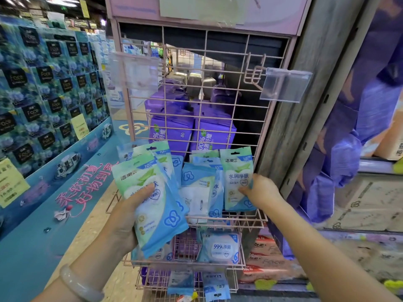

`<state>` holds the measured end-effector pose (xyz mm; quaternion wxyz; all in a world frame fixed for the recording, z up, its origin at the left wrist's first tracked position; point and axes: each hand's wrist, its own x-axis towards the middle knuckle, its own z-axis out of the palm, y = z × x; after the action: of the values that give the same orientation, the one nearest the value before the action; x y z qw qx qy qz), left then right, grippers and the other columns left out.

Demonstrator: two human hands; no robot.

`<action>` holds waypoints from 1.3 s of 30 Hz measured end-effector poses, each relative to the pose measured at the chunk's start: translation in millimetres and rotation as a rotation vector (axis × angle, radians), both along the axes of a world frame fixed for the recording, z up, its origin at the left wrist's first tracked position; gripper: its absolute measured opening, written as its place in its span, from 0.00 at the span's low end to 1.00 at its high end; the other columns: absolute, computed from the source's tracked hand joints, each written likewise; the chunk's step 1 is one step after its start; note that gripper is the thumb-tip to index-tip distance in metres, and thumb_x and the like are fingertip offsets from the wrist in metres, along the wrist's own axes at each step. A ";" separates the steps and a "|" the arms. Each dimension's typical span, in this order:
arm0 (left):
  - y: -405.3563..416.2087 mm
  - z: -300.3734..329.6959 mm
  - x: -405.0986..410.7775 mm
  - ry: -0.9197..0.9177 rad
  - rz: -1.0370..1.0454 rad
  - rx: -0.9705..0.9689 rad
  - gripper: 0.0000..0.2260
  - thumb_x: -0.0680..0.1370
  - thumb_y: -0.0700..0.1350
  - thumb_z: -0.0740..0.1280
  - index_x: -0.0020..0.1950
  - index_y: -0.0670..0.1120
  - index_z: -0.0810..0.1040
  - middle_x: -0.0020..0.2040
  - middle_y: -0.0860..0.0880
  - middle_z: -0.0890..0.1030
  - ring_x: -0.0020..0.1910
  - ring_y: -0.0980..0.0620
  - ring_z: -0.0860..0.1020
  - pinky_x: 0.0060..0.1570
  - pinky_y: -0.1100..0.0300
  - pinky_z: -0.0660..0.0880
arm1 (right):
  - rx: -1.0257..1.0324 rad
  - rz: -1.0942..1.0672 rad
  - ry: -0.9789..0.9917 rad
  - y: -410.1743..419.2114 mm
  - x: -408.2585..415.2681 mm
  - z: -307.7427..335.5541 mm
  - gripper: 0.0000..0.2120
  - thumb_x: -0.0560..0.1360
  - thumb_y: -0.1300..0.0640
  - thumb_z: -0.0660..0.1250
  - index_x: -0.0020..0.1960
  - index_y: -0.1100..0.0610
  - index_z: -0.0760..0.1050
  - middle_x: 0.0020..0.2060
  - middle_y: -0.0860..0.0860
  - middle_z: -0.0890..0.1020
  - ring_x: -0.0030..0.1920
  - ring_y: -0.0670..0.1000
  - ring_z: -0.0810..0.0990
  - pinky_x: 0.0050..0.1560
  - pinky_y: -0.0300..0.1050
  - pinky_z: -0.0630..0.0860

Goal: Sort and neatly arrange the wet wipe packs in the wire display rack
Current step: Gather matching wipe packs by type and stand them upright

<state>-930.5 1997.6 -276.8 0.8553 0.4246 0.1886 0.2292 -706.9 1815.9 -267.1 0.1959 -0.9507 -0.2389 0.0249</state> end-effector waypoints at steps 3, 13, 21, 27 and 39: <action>0.2 0.1 0.3 0.002 0.003 -0.007 0.10 0.65 0.45 0.69 0.45 0.47 0.83 0.41 0.46 0.86 0.35 0.46 0.84 0.30 0.54 0.80 | -0.070 -0.007 -0.047 2.3 -1.1 0.1 0.16 0.74 0.51 0.65 0.57 0.60 0.72 0.54 0.58 0.80 0.53 0.58 0.78 0.48 0.48 0.74; -2.4 3.3 0.0 0.029 0.018 -0.001 0.12 0.63 0.46 0.70 0.46 0.46 0.82 0.40 0.45 0.86 0.34 0.46 0.84 0.31 0.54 0.80 | 0.094 0.206 -0.306 33.2 -31.2 57.5 0.13 0.73 0.44 0.65 0.43 0.54 0.72 0.42 0.51 0.78 0.44 0.55 0.76 0.40 0.44 0.68; -5.5 5.3 -2.3 0.031 0.038 0.011 0.12 0.64 0.45 0.70 0.46 0.45 0.81 0.38 0.46 0.86 0.33 0.47 0.84 0.30 0.56 0.80 | -0.109 0.465 -0.028 77.5 -46.8 54.5 0.11 0.72 0.48 0.67 0.47 0.56 0.76 0.42 0.53 0.78 0.44 0.54 0.77 0.40 0.45 0.74; -0.4 1.8 -4.7 0.040 0.022 0.020 0.12 0.64 0.45 0.70 0.47 0.45 0.81 0.39 0.45 0.86 0.34 0.46 0.84 0.31 0.54 0.80 | 0.562 0.230 0.086 32.4 -13.6 70.0 0.09 0.70 0.57 0.71 0.34 0.56 0.74 0.28 0.50 0.74 0.29 0.47 0.71 0.31 0.41 0.67; -0.2 1.1 -0.8 0.062 0.011 0.049 0.11 0.64 0.45 0.70 0.45 0.46 0.82 0.37 0.46 0.86 0.32 0.47 0.84 0.29 0.56 0.80 | 0.204 0.058 0.161 -6.6 -21.8 8.1 0.32 0.67 0.52 0.73 0.65 0.55 0.62 0.43 0.54 0.78 0.46 0.56 0.79 0.42 0.43 0.70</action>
<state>-931.2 1997.4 -275.7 0.8370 0.4514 0.2117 0.2255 -728.7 1809.3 -259.0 0.3094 -0.9135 -0.2511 0.0825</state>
